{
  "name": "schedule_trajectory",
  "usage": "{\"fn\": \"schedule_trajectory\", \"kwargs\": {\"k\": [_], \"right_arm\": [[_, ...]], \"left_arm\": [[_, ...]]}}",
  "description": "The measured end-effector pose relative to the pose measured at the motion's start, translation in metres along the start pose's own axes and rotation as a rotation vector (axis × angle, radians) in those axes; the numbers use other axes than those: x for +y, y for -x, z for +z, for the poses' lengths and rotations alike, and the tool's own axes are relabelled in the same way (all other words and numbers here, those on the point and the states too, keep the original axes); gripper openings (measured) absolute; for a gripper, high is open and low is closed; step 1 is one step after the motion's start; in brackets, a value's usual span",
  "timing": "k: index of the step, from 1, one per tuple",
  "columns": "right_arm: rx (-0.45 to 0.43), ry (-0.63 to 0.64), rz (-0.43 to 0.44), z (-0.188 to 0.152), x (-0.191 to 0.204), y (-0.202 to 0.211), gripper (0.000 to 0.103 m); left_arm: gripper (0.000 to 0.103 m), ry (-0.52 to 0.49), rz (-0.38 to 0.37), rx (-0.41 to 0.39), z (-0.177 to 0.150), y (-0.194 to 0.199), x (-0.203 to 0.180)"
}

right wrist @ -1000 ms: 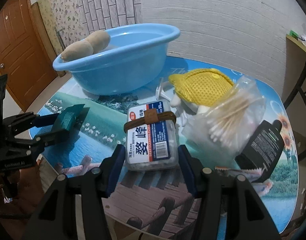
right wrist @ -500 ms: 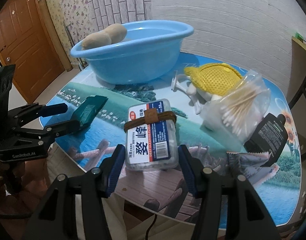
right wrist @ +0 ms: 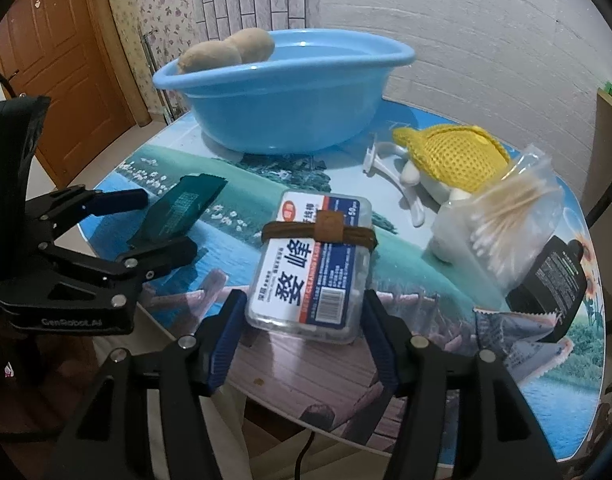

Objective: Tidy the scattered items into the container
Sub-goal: 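Grasp the dark green packet with the left gripper while the right grasps the white banded box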

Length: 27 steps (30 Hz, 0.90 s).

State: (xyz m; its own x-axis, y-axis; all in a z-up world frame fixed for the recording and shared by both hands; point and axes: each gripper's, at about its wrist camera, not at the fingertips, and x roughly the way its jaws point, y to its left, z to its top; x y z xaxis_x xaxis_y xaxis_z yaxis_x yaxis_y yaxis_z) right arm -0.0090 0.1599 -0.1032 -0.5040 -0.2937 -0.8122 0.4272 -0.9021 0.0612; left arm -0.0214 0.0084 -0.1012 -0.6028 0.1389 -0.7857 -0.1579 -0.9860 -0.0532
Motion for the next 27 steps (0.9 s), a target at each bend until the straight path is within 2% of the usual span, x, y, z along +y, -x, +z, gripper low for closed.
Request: {"fn": "schedule_trajectory", "kwargs": {"k": [2, 5, 9, 11, 17, 19, 20, 27], "right_arm": [[-0.007, 0.000, -0.002, 0.000, 0.000, -0.001, 0.058], [-0.019, 0.002, -0.005, 0.001, 0.000, -0.004, 0.059], [-0.036, -0.008, -0.003, 0.003, -0.003, -0.007, 0.064], [-0.045, -0.017, 0.005, 0.002, -0.005, -0.007, 0.075], [-0.073, -0.042, 0.016, 0.003, -0.009, -0.011, 0.090], [-0.076, -0.057, 0.013, 0.003, -0.011, -0.012, 0.096], [-0.073, -0.061, 0.014, 0.003, -0.011, -0.012, 0.103], [-0.068, -0.066, 0.001, 0.003, -0.010, -0.015, 0.103]], "left_arm": [[0.102, 0.005, 0.008, 0.003, 0.000, -0.001, 0.001], [0.103, -0.011, 0.036, 0.005, 0.000, -0.004, 0.000], [0.103, -0.009, 0.036, -0.004, -0.001, -0.003, 0.001], [0.103, -0.004, 0.040, -0.014, -0.002, -0.003, 0.002], [0.102, 0.003, 0.045, -0.036, -0.002, -0.002, 0.002], [0.102, 0.003, 0.046, -0.042, -0.002, -0.002, 0.002], [0.102, 0.002, 0.046, -0.041, -0.001, -0.002, 0.002], [0.103, -0.002, 0.042, -0.048, -0.001, 0.001, 0.002]]}}
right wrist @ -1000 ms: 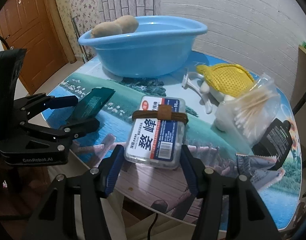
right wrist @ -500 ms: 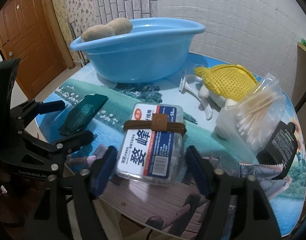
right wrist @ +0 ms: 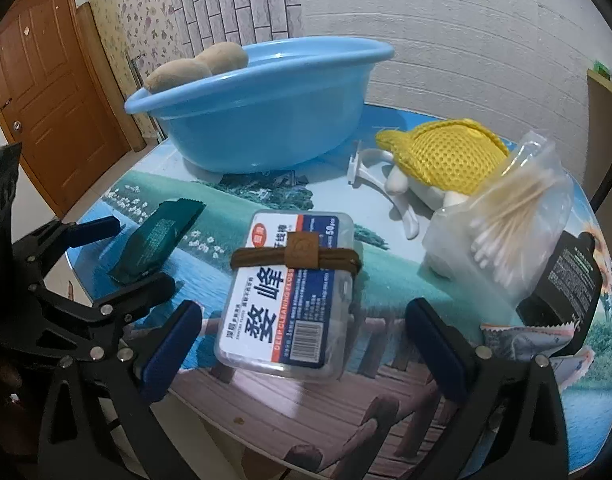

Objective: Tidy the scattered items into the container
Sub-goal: 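Grasp the dark green packet with the left gripper while the right grasps the white banded box, then carry both items over the basin and open both grippers to drop them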

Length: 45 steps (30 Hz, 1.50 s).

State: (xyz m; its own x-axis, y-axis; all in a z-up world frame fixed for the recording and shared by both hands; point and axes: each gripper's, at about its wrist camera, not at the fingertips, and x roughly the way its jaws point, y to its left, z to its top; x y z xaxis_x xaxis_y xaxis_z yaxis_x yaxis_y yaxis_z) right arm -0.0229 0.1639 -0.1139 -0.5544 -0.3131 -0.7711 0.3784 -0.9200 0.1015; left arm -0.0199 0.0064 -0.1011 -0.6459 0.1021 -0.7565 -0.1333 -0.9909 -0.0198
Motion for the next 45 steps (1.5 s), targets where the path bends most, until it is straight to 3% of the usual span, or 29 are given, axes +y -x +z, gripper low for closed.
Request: {"fn": "schedule_trajectory", "kwargs": {"k": [7, 8, 11, 13, 17, 19, 25, 31, 37, 41, 45], "right_arm": [[-0.002, 0.024, -0.029, -0.002, 0.003, -0.002, 0.103], [-0.004, 0.022, -0.026, -0.002, 0.003, -0.001, 0.103], [-0.019, 0.017, -0.026, -0.001, 0.003, 0.001, 0.085], [-0.023, 0.019, -0.014, -0.001, 0.003, 0.002, 0.083], [-0.037, 0.018, -0.001, -0.001, 0.004, 0.005, 0.067], [-0.034, 0.010, 0.017, 0.000, 0.003, 0.004, 0.058], [-0.076, -0.011, 0.017, 0.000, -0.001, 0.015, 0.057], [-0.213, 0.003, 0.033, 0.014, 0.004, 0.049, 0.055], [-0.254, 0.015, 0.064, 0.024, 0.010, 0.063, 0.055], [-0.328, 0.037, 0.032, 0.032, 0.013, 0.082, 0.055], [-0.383, 0.030, 0.092, 0.046, 0.014, 0.096, 0.055]], "left_arm": [[0.101, 0.001, -0.001, -0.010, 0.001, 0.002, 0.002], [0.096, -0.003, -0.005, -0.013, 0.000, 0.002, 0.001], [0.077, -0.027, -0.017, -0.032, -0.001, 0.006, -0.003], [0.068, -0.043, -0.029, -0.041, -0.001, 0.008, -0.006], [0.049, -0.056, -0.041, -0.050, -0.001, 0.010, -0.009], [0.047, -0.057, -0.045, -0.051, -0.002, 0.011, -0.009], [0.046, -0.048, -0.060, -0.046, 0.000, 0.016, -0.008], [0.046, -0.039, -0.099, -0.127, 0.017, 0.050, -0.003], [0.046, -0.042, -0.111, -0.207, 0.033, 0.081, -0.004], [0.046, -0.026, -0.107, -0.273, 0.046, 0.102, 0.000], [0.046, -0.013, -0.099, -0.305, 0.061, 0.106, 0.007]]}}
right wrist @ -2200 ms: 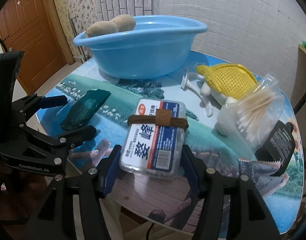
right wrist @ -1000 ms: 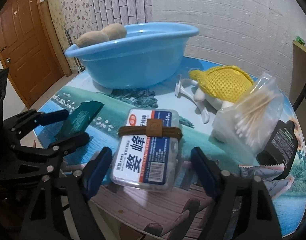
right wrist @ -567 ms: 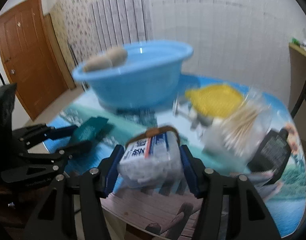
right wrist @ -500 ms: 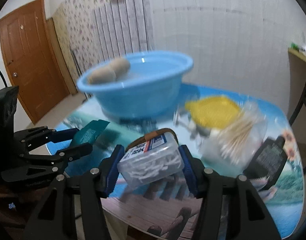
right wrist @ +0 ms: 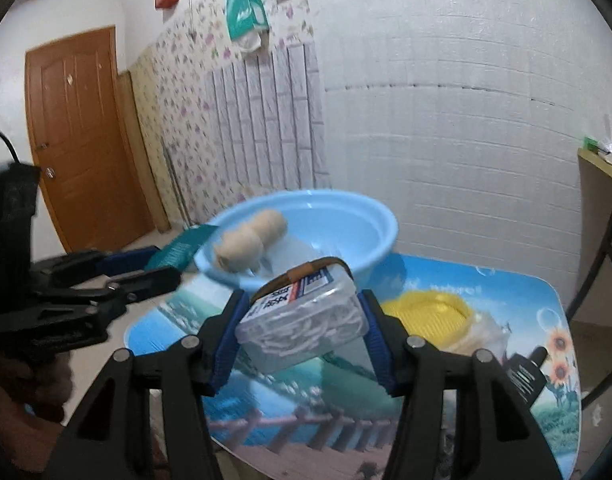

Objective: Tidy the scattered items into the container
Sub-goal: 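Carry both items over the basin and open both grippers to drop them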

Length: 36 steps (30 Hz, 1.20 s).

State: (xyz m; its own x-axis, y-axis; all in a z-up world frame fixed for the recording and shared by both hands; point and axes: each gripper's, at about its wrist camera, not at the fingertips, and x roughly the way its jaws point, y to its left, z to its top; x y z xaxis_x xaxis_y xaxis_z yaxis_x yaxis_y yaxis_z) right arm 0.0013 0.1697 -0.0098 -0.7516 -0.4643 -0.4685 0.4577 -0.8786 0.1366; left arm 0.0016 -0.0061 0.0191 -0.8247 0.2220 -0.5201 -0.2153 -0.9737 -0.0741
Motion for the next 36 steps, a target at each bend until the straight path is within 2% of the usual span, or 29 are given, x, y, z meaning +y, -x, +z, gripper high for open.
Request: {"fn": "schedule_trajectory", "kwargs": {"k": [5, 9, 21, 27, 36], "right_arm": [[-0.013, -0.011, 0.030, 0.014, -0.002, -0.009, 0.055], [0.010, -0.027, 0.047, 0.023, -0.005, -0.025, 0.055], [0.083, -0.010, 0.050, 0.032, -0.014, -0.068, 0.055], [0.132, 0.000, 0.050, 0.035, -0.016, -0.092, 0.055], [0.178, 0.024, 0.035, 0.033, -0.021, -0.115, 0.055]], "left_arm": [[0.046, 0.013, 0.016, -0.005, 0.014, -0.017, 0.008], [0.046, 0.006, 0.025, 0.011, 0.020, -0.034, 0.009], [0.047, 0.006, -0.022, 0.063, 0.028, -0.082, 0.020], [0.047, 0.005, -0.055, 0.050, 0.032, -0.093, 0.020], [0.057, 0.029, -0.023, 0.063, 0.032, -0.102, 0.032]]}}
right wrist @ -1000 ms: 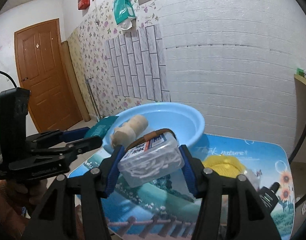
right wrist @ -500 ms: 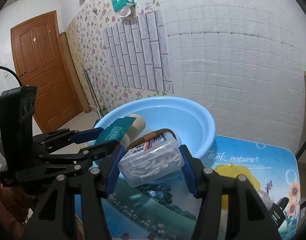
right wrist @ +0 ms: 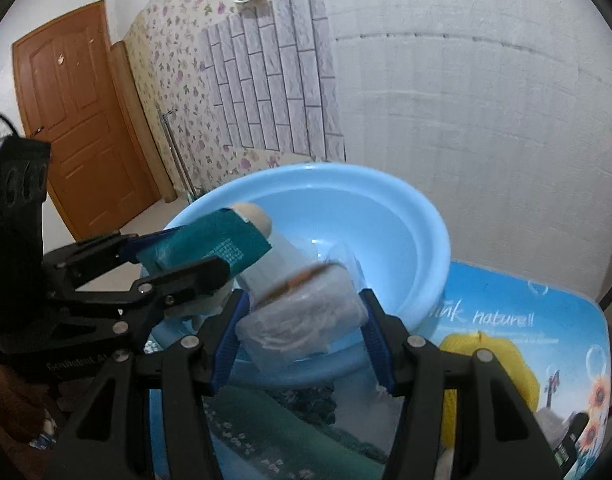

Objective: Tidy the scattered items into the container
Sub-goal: 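Carry both items over the basin and open both grippers to drop them, then move the left gripper to the clear swab bag while the right approaches the grey sachets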

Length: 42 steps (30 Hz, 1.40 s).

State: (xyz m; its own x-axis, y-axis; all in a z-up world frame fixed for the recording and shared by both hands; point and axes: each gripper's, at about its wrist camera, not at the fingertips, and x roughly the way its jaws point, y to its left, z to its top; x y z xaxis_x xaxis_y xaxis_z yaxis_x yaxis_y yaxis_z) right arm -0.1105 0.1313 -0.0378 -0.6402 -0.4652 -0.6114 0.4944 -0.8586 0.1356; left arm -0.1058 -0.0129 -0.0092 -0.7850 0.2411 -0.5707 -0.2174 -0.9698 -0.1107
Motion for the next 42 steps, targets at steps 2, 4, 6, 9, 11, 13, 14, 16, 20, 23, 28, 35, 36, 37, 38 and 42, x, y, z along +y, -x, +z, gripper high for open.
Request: {"fn": "schedule_trajectory", "kwargs": {"k": [2, 4, 6, 9, 11, 13, 14, 16, 20, 23, 28, 35, 36, 37, 38, 42], "right_arm": [[0.005, 0.006, -0.004, -0.001, 0.002, -0.001, 0.055], [0.003, 0.011, -0.022, -0.001, 0.003, 0.000, 0.057], [0.004, 0.015, -0.030, -0.002, 0.003, 0.002, 0.057], [0.004, 0.006, -0.024, -0.004, 0.004, 0.006, 0.057], [0.003, 0.002, -0.026, -0.005, 0.003, 0.011, 0.057], [-0.009, -0.001, -0.028, -0.007, 0.003, 0.018, 0.057], [-0.013, -0.002, -0.029, -0.006, 0.003, 0.021, 0.057], [-0.026, -0.008, -0.031, -0.008, 0.003, 0.030, 0.057], [-0.047, -0.020, -0.046, -0.009, 0.000, 0.043, 0.057], [-0.052, -0.036, -0.058, -0.016, -0.005, 0.054, 0.057], [-0.044, -0.065, -0.089, -0.033, -0.014, 0.070, 0.057], [-0.033, -0.079, -0.143, -0.059, -0.027, 0.097, 0.057], [-0.032, -0.087, -0.146, -0.061, -0.029, 0.099, 0.057], [-0.032, -0.104, -0.153, -0.065, -0.033, 0.102, 0.057], [-0.032, -0.111, -0.157, -0.068, -0.036, 0.103, 0.057], [-0.038, -0.140, -0.178, -0.081, -0.045, 0.113, 0.057]], "left_arm": [[0.057, 0.006, 0.008, 0.000, 0.000, 0.001, 0.002], [0.058, 0.008, 0.010, -0.002, -0.001, 0.004, 0.002], [0.059, 0.005, 0.013, -0.007, -0.002, 0.007, 0.001], [0.060, -0.001, 0.014, -0.008, -0.004, 0.011, -0.001], [0.060, -0.003, 0.016, -0.008, -0.005, 0.014, -0.003], [0.060, -0.002, 0.016, -0.011, -0.007, 0.019, -0.005], [0.060, -0.002, 0.016, -0.013, -0.007, 0.021, -0.006], [0.060, -0.004, 0.018, -0.017, -0.008, 0.025, -0.008], [0.060, -0.005, 0.016, -0.019, -0.011, 0.032, -0.014], [0.061, -0.009, 0.015, -0.022, -0.014, 0.039, -0.020], [0.065, -0.009, 0.009, -0.027, -0.024, 0.049, -0.031], [0.065, 0.006, -0.017, -0.005, -0.038, 0.051, -0.048], [0.065, 0.001, -0.021, -0.001, -0.041, 0.051, -0.052], [0.065, -0.002, -0.028, 0.004, -0.044, 0.051, -0.056], [0.065, -0.004, -0.034, 0.010, -0.046, 0.050, -0.059], [0.066, -0.017, -0.068, 0.044, -0.055, 0.046, -0.074]]}}
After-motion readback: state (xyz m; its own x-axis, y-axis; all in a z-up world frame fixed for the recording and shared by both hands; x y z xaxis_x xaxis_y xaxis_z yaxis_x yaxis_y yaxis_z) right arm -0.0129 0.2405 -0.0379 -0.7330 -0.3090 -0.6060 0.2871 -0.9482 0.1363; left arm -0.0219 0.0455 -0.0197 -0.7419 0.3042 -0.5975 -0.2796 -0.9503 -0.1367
